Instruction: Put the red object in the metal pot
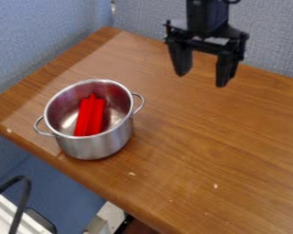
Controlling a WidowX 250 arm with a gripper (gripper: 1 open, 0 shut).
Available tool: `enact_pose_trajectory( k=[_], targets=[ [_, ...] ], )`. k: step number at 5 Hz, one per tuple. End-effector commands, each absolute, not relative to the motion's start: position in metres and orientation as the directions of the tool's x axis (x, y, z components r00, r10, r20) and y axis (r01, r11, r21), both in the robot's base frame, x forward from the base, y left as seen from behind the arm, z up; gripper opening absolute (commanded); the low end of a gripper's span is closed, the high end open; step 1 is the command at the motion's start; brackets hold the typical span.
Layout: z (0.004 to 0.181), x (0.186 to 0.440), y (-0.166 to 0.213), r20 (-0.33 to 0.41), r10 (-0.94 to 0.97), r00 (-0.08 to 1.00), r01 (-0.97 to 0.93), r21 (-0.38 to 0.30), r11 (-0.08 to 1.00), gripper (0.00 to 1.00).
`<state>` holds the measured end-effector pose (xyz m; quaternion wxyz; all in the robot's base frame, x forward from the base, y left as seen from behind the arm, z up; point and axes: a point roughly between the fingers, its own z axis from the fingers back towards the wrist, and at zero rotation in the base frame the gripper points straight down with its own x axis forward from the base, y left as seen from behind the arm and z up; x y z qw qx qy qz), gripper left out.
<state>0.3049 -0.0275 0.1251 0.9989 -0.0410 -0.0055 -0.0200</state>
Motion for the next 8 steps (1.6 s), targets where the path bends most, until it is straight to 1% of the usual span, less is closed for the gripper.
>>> enact_pose_trajectory(
  k=[1,2,3,4,5,6,7,8],
  targets=[
    [0.141,0.313,-0.023,0.045,-0.027,0.999,0.03,-0.065,0.997,1.0],
    [0.141,0.314,-0.017,0.027,-0.015,1.0,0.016,-0.037,0.999,1.0],
    [0.133,0.307,-0.011,0.014,-0.034,0.999,0.034,-0.017,0.999,1.0],
    [0.127,0.295,0.003,-0.01,-0.042,0.999,0.041,-0.012,0.999,1.0],
    [0.131,0.295,0.029,0.006,-0.013,1.0,0.013,-0.019,1.0,1.0],
    [0.139,0.294,0.042,0.028,0.011,1.0,-0.01,-0.022,1.0,1.0],
    [0.147,0.298,0.027,0.066,-0.017,0.998,0.018,-0.023,1.0,1.0],
    [0.149,0.301,0.005,0.099,-0.097,0.99,0.1,-0.024,0.995,1.0]
  ],
)
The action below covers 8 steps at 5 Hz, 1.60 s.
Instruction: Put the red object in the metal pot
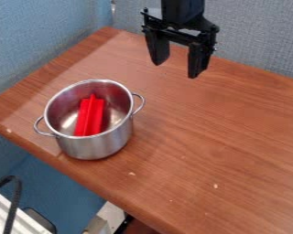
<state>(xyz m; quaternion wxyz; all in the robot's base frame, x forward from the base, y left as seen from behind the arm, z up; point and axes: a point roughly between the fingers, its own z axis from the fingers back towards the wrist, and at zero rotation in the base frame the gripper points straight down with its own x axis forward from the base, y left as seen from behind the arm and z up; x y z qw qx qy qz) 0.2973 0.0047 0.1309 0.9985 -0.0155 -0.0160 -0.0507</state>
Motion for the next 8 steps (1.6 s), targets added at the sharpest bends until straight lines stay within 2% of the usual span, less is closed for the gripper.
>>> enact_pose_trajectory(
  k=[1,3,5,6,7,8],
  targets=[
    [0.142,0.298,0.003,0.082,-0.07,0.994,0.073,-0.03,0.997,1.0],
    [0.14,0.292,-0.012,0.047,-0.044,0.998,0.046,-0.039,0.998,1.0],
    [0.122,0.303,-0.007,0.01,0.034,0.999,-0.033,-0.047,0.998,1.0],
    [0.126,0.288,0.012,-0.004,0.072,0.997,-0.072,-0.079,0.994,1.0],
    [0.137,0.267,0.043,0.02,0.111,0.994,-0.11,-0.064,0.992,1.0],
    [0.147,0.246,0.069,0.037,0.058,0.998,-0.056,-0.045,0.997,1.0]
  ],
)
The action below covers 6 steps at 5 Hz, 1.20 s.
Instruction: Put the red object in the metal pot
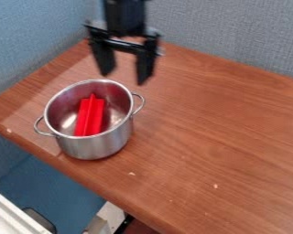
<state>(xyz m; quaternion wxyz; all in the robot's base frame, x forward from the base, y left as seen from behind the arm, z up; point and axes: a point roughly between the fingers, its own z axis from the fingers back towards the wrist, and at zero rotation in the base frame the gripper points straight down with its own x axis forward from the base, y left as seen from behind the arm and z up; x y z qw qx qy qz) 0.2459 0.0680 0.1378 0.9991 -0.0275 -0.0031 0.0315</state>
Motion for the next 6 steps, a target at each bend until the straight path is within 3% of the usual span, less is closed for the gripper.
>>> enact_pose_trajectory(
  k=[1,2,4,6],
  targets=[
    [0.15,0.235,0.088,0.053,-0.043,0.998,0.045,-0.037,0.998,1.0],
    [0.139,0.237,0.106,0.033,-0.139,0.99,0.141,-0.04,0.989,1.0],
    [0.103,0.245,0.124,0.016,-0.372,0.928,0.371,0.03,0.928,1.0],
    [0.098,0.242,0.121,0.016,-0.354,0.935,0.353,0.051,0.934,1.0]
  ],
)
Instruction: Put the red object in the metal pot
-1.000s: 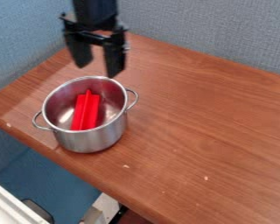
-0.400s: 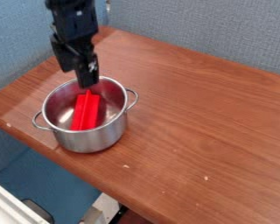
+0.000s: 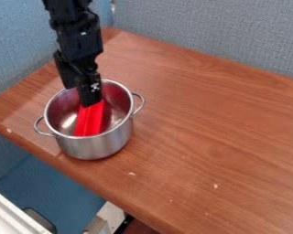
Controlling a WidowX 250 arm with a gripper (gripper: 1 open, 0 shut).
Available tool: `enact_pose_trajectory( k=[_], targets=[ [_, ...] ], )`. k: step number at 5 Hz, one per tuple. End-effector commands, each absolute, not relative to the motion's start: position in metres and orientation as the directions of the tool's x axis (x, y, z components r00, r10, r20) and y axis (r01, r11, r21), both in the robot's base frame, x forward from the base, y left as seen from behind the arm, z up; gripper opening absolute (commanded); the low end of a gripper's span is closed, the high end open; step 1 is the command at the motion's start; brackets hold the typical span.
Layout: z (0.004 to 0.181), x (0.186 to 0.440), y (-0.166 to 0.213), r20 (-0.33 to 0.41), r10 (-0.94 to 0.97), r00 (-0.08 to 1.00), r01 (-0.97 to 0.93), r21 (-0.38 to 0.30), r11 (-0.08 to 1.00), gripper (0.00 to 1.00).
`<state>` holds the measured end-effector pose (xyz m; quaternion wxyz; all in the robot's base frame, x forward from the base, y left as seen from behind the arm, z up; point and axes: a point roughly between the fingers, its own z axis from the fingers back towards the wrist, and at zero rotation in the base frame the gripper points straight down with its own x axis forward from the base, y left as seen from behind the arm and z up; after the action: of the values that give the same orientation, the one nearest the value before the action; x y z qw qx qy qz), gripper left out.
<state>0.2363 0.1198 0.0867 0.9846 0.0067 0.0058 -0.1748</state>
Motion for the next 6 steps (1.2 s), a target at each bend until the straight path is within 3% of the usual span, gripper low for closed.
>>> enact_pose_trajectory(
  k=[1,3,6],
  targets=[
    [0.097,0.243,0.111,0.025,-0.336,0.942,0.334,0.057,0.941,1.0],
    [0.091,0.243,0.093,0.038,-0.305,0.951,0.303,0.051,0.952,1.0],
    [0.089,0.261,0.117,0.04,-0.349,0.936,0.346,0.057,0.936,1.0]
  ],
)
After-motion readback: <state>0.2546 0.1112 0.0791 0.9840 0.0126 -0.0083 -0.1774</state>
